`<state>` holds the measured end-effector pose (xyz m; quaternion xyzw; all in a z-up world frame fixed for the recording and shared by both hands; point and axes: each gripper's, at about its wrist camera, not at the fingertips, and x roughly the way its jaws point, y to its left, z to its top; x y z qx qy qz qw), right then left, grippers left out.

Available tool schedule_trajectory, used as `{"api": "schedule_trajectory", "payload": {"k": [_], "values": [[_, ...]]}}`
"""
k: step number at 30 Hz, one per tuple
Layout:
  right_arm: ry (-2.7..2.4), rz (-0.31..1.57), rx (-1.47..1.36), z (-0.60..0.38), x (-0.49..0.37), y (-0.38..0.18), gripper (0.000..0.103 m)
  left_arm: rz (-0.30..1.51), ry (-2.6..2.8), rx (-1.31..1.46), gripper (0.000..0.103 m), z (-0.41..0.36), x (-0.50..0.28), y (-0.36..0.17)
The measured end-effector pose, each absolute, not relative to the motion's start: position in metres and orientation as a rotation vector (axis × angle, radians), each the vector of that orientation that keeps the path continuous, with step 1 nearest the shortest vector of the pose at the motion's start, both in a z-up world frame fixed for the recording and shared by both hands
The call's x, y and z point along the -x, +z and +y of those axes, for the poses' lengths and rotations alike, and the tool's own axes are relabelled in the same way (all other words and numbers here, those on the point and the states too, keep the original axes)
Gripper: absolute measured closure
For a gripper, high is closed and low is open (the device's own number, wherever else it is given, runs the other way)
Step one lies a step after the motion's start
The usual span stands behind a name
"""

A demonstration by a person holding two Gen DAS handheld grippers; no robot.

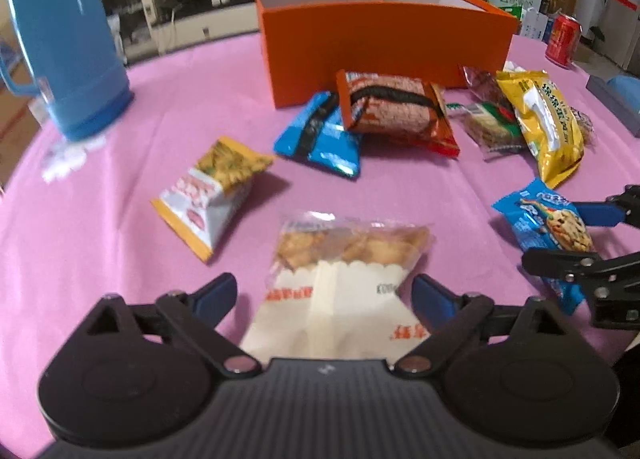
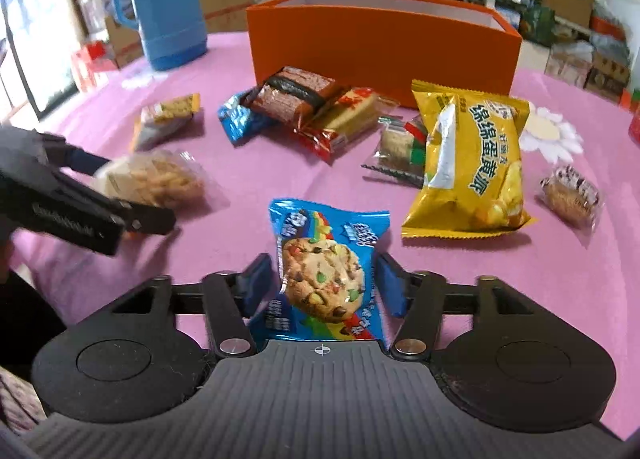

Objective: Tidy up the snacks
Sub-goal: 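Close left tool on the white bread packet while right tool grasps the blue cookie packet, then carry both packets over the orange box and open both tools to drop them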

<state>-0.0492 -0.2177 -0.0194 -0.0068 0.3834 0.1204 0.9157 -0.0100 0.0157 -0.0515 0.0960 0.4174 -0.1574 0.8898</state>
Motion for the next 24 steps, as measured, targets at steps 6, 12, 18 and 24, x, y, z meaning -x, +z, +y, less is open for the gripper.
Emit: {"api": "schedule_trajectory", "payload": {"k": [6,12,18,24], "values": [[0.243,0.789,0.095,-0.208,0.05,-0.023,0.075,0.881,-0.353,-0.164,0.026,0.013,0.008,-0.056],[0.274,0.78,0.007,-0.219,0.06,-0.013,0.08,0.875,-0.361,-0.032,0.041,0.034,0.01,-0.039],[0.288,0.687,-0.137,-0.245,0.055,0.026,0.08,0.758,-0.381,0.084,0.041,0.039,-0.014,0.008],[0.216,0.524,-0.123,-0.272,-0.019,0.085,0.08,0.633,-0.382,0.13,0.041,0.006,-0.097,0.052]]}}
